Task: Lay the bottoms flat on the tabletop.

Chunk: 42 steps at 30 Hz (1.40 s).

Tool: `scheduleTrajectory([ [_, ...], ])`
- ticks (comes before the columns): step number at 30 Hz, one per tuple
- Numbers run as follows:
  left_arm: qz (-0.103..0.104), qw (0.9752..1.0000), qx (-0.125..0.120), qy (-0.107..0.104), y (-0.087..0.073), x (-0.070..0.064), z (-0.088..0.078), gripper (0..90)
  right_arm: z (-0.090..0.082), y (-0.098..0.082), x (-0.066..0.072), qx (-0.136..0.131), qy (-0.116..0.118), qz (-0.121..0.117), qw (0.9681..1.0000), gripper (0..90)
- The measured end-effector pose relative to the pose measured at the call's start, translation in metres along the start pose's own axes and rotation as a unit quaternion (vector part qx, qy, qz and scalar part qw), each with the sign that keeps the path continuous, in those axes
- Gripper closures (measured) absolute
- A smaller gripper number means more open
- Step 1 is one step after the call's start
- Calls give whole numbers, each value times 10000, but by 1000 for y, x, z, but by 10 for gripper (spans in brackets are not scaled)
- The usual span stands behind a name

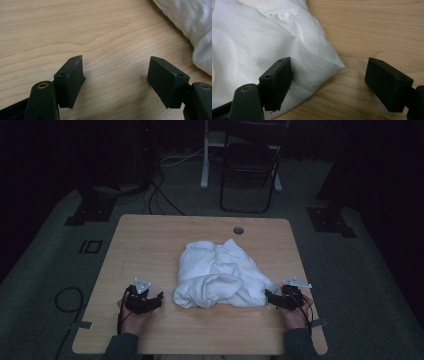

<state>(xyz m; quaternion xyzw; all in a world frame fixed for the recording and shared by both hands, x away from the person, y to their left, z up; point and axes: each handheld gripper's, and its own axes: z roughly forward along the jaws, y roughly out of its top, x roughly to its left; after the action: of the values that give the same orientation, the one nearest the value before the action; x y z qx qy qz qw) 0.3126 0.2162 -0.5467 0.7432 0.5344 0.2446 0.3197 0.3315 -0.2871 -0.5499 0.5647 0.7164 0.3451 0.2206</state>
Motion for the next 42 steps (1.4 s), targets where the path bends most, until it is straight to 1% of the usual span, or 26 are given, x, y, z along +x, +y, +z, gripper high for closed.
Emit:
scheduleTrajectory([
  [2,5,10000,-5,30,0,-1,0,298,0,-1,1,-19,-19,-16,10000,213],
  [4,-28,10000,7,7,0,0,0,298,0,0,2,-16,-18,-40,10000,211],
  [7,-42,10000,19,8,0,0,0,298,0,-1,2,-16,11,-54,10000,190],
  [11,-41,10000,8,4,0,0,0,300,1,-1,2,-8,24,-94,10000,184],
  [12,-18,10000,-8,21,-1,-2,-1,322,0,-1,2,-4,54,-84,10000,221],
  [14,-5,10000,-4,4,0,-3,-2,326,-2,-1,3,-63,75,-39,9999,264],
  [15,24,9999,-88,-99,2,-5,-5,328,-4,0,3,-125,47,-72,9999,278],
  [19,111,9993,-267,-241,6,-13,-15,329,-13,3,8,-318,74,-131,9994,332],
  [20,187,9990,-298,-268,8,-16,-19,329,-16,4,10,-356,124,-141,9992,345],
  [21,187,9990,-298,-268,8,-16,-19,328,-18,5,11,-379,156,-163,9990,356],
  [22,260,9986,-332,-307,10,-20,-22,328,-20,6,14,-402,153,-195,9989,369],
  [23,369,9975,-450,-393,14,-27,-29,328,-22,7,16,-438,179,-227,9986,383],
  [24,450,9968,-488,-441,16,-30,-32,328,-24,8,18,-475,218,-259,9983,401],
  [27,597,9943,-665,-577,22,-39,-43,328,-31,11,27,-603,295,-404,9969,437],
  [29,697,9922,-758,-703,25,-46,-49,327,-34,12,32,-608,394,-488,9962,432],
  [31,793,9891,-843,-916,27,-52,-53,312,-34,12,37,-579,489,-580,9954,402],
  [32,838,9879,-853,-987,28,-57,-53,304,-34,11,40,-571,526,-618,9951,385],
  [34,969,9852,-795,-1171,30,-66,-50,287,-34,12,46,-572,644,-705,9938,356],
  [35,969,9852,-795,-1171,30,-66,-50,281,-33,12,48,-564,728,-752,9929,338],
  [36,1139,9829,-761,-1227,30,-78,-44,280,-32,12,51,-530,810,-790,9922,318],
  [37,1139,9829,-761,-1227,30,-78,-44,272,-32,12,51,-530,810,-790,9922,318],
  [38,1324,9821,-669,-1161,30,-88,-35,272,-27,11,56,-412,898,-887,9912,302],
  [39,1428,9822,-621,-1052,30,-92,-29,273,-23,10,59,-345,913,-929,9909,299],
  [40,1463,9832,-560,-932,30,-94,-22,283,-19,9,62,-248,928,-968,9907,299],
  [41,1463,9832,-560,-932,30,-94,-22,313,-14,9,64,-154,869,-1024,9908,309],
  [42,1374,9865,-472,-753,31,-93,-11,334,-9,8,66,-62,754,-1098,9911,324],
])
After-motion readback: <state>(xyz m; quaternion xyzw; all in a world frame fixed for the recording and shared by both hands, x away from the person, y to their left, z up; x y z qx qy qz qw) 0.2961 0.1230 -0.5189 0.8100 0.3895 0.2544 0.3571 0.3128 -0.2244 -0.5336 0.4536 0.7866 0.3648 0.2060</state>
